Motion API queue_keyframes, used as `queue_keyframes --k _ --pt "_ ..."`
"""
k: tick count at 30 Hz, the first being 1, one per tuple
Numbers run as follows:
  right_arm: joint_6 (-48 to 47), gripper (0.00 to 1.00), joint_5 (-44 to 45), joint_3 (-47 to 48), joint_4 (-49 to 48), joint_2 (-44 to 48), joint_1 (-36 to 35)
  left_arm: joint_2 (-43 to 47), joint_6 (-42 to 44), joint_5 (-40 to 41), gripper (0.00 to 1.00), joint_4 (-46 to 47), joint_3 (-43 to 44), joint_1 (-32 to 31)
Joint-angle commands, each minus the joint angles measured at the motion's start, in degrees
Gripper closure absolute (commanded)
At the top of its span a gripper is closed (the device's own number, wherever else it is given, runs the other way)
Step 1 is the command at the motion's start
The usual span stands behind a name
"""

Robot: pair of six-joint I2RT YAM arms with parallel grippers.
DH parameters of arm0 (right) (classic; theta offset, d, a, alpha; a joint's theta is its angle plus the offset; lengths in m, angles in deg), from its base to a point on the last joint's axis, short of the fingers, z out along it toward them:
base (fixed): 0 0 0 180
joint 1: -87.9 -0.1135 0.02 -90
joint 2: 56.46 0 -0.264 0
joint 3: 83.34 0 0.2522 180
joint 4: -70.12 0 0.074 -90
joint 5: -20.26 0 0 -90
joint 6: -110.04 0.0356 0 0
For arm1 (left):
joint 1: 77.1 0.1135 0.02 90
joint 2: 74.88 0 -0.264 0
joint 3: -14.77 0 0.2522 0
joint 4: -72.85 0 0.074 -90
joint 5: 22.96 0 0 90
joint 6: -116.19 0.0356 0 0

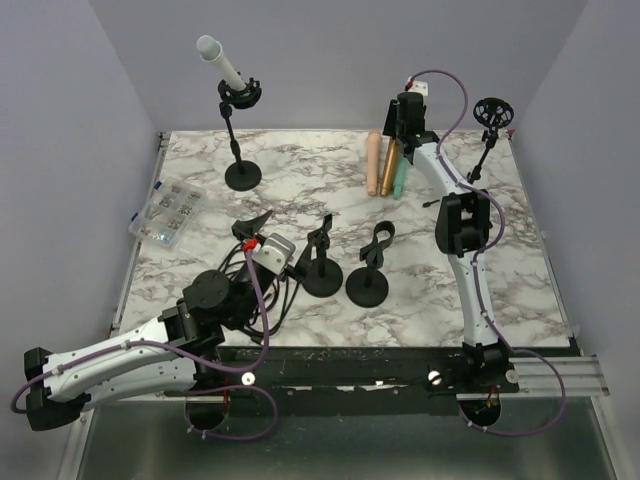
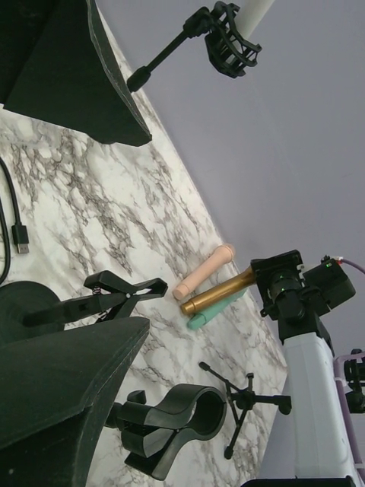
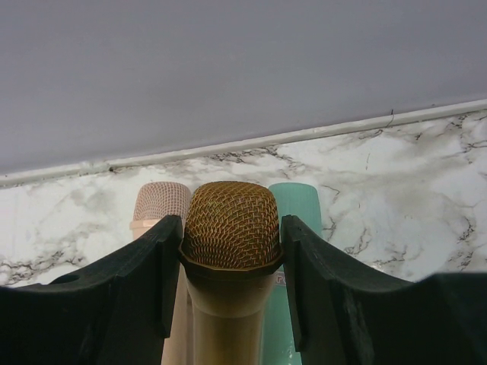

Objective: Remove the microphone from the stand

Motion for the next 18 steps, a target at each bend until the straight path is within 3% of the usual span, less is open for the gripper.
queue_keyframes --k 1,15,18 --pt "-0.4 0.61 1.0 0.9 -3.9 -2.3 -0.3 0.9 0.5 1.0 0.01 1.5 -0.6 -0.2" --pt "-0.4 0.36 -0.3 3.4 -3.8 -3.7 -0.4 2.2 0.5 1.0 0.01 1.2 -0.5 -0.2" --pt "-1.1 0.25 -0.4 3.7 -3.1 -3.2 -0.6 2.6 0.4 1.0 0.01 1.1 -0.4 -0.3"
